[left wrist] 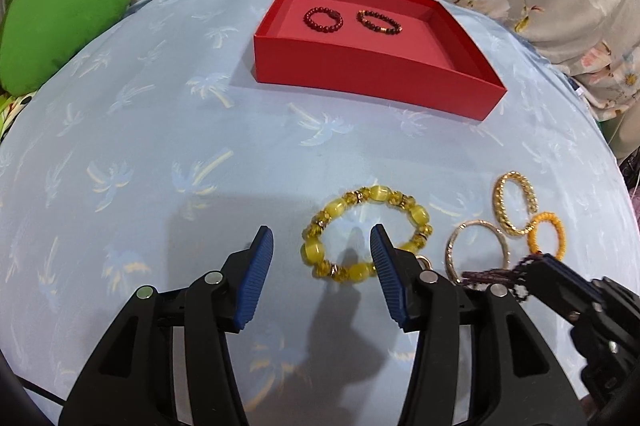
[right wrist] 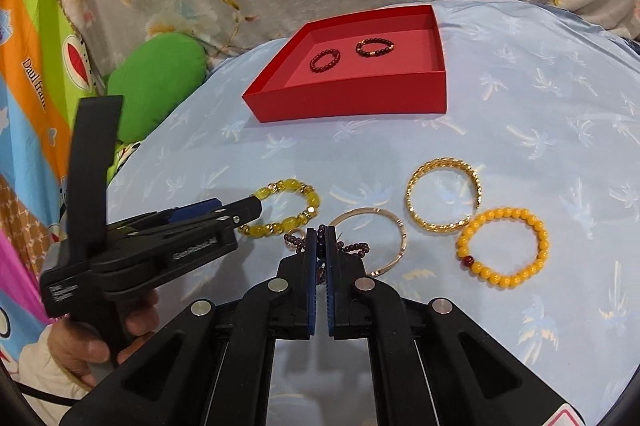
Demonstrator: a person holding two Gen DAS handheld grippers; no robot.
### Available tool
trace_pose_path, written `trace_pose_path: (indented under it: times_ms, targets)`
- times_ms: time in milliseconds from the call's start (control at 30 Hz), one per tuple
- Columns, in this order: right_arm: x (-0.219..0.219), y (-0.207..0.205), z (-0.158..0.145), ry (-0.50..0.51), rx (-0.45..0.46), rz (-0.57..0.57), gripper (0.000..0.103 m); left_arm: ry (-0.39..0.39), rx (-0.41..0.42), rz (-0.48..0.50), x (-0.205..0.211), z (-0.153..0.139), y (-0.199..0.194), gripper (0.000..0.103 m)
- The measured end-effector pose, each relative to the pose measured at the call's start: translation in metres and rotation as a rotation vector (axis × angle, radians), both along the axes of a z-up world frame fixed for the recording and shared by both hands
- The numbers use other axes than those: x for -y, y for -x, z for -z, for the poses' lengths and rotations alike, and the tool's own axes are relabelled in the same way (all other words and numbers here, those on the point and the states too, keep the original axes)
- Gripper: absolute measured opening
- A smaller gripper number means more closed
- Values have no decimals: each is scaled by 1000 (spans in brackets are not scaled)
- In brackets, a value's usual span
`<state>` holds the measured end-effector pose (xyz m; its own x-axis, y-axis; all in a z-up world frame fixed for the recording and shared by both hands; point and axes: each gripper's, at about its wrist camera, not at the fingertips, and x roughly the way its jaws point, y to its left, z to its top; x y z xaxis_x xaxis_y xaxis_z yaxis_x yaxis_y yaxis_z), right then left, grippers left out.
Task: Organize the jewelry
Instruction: 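Grasp the yellow beaded bracelet with the left tool while the right tool holds the garnet bracelet, then carry both bracelets to the red box and lower them inside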
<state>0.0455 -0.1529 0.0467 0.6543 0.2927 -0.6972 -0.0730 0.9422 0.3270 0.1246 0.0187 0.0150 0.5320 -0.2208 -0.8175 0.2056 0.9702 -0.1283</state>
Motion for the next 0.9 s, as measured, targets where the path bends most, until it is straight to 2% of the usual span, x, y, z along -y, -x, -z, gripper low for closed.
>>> trace_pose_path:
  times_ms: [133,200,267,333,600,900]
  targets:
    - [5,-2,1,-11,0,10,4,-31,8,3,5,6,-8,41]
    - [7,-3,2,-15,-2,12,4,-45,17,12,8,6,-9,33]
    - [8,-3,3,-18,-3,16,4,-47,18,19,8,5,-10,18]
    - [10,-3,3,-23,-6,20,4,-34,10,28,8,5,-11,9]
    - [12,6,-4,-7,5,33,4,3,24,38,8,-10,1,9]
    - [26,7,-41,28,66,62,4,72,94,112,17,-71,13,9]
